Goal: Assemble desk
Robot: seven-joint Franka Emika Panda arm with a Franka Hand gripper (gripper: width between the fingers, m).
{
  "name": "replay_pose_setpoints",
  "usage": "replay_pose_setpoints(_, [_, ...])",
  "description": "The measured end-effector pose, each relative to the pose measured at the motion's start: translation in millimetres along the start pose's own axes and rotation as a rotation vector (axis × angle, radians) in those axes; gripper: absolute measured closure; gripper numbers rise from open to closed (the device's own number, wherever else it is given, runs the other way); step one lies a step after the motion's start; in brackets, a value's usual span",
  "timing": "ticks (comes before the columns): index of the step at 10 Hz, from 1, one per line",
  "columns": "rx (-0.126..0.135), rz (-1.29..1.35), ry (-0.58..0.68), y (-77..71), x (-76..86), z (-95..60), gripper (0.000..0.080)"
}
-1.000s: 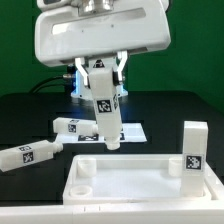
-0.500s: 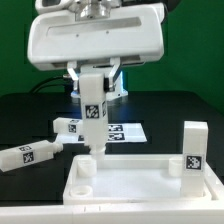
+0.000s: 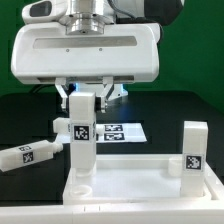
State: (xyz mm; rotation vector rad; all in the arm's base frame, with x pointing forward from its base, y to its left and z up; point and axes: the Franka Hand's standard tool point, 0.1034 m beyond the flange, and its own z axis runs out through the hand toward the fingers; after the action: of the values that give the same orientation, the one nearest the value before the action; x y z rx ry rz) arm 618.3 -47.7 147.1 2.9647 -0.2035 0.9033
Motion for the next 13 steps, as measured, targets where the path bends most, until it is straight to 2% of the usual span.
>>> replay_pose_setpoints(1, [-0.009,-0.021,-0.004,9.6,-1.2,1.7,0.0515])
replay_pose_setpoints(4, [-0.008,0.001,-0.029,16.0,-4.8,7.3,0.0515])
replay_pose_setpoints(9, [0.005,-0.001,-0.032,3.1,-5.6,8.5,0.0515])
replay_pose_setpoints(13, [0.003,-0.002,-0.047,3.9,-13.5,14.7,0.0515])
